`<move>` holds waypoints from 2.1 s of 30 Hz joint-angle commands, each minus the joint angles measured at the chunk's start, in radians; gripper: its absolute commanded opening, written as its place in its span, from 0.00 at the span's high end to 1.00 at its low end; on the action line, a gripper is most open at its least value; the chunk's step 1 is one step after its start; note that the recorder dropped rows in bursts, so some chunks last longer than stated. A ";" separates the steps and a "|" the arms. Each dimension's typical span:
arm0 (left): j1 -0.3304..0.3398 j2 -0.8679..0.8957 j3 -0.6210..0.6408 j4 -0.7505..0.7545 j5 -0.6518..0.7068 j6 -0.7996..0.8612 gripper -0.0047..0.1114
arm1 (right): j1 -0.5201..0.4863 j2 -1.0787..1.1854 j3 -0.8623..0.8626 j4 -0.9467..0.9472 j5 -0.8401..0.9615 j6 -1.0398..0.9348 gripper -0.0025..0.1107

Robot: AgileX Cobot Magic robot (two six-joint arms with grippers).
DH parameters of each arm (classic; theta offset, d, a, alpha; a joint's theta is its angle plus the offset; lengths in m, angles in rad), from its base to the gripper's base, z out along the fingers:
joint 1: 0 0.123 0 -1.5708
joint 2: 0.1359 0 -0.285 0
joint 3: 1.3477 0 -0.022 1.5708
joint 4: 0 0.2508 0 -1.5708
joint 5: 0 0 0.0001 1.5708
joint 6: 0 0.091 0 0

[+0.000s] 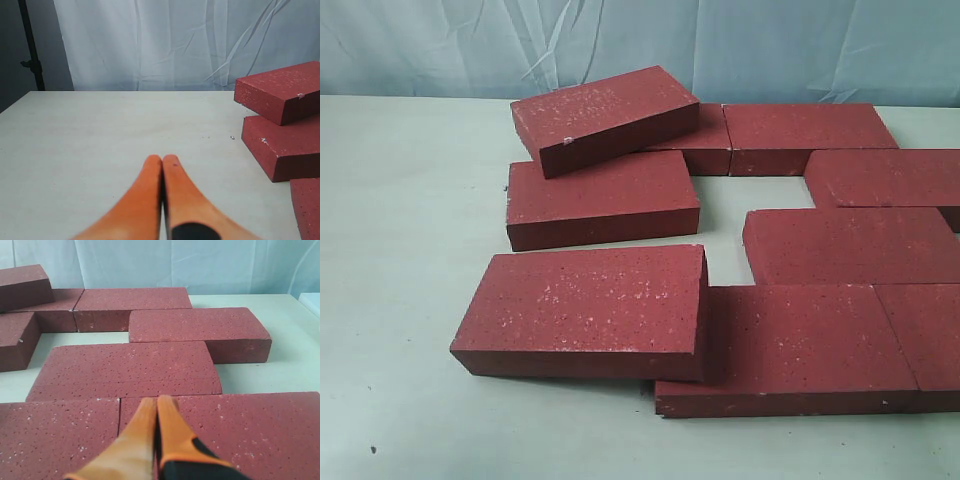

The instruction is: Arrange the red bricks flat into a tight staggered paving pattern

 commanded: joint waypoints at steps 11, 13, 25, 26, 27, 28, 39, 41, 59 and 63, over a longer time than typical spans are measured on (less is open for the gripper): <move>0.001 -0.006 0.004 0.002 -0.003 -0.001 0.96 | 0.003 -0.006 0.002 0.000 -0.110 0.002 0.98; 0.001 -0.006 0.004 0.002 -0.003 -0.001 0.96 | 0.003 -0.006 0.002 0.000 -0.168 0.002 0.98; 0.001 -0.006 0.004 0.002 -0.003 -0.001 0.96 | 0.003 -0.006 0.002 0.000 -0.418 0.002 0.98; 0.001 -0.006 0.004 0.002 -0.003 -0.001 0.96 | 0.003 -0.006 0.002 0.000 -0.430 0.002 0.98; 0.001 -0.006 0.004 0.002 -0.003 -0.001 0.96 | 0.003 -0.006 0.002 0.000 -0.447 0.002 0.98; 0.001 -0.006 0.004 0.002 -0.003 -0.001 0.96 | 0.003 -0.006 0.002 0.000 -0.468 0.002 0.98; 0.001 -0.006 0.004 0.002 -0.003 -0.001 0.96 | 0.003 -0.006 0.002 0.000 -0.551 0.002 0.98; 0.001 -0.006 0.004 0.002 -0.003 -0.001 0.96 | 0.003 -0.006 0.002 0.000 -0.561 0.002 0.98; 0.001 -0.006 0.004 0.002 -0.005 -0.001 0.96 | 0.003 -0.006 -0.149 -0.008 -0.497 -0.032 0.98; 0.001 -0.006 0.004 0.002 -0.005 -0.001 0.96 | 0.003 0.007 -0.236 -0.008 -0.418 -0.032 0.98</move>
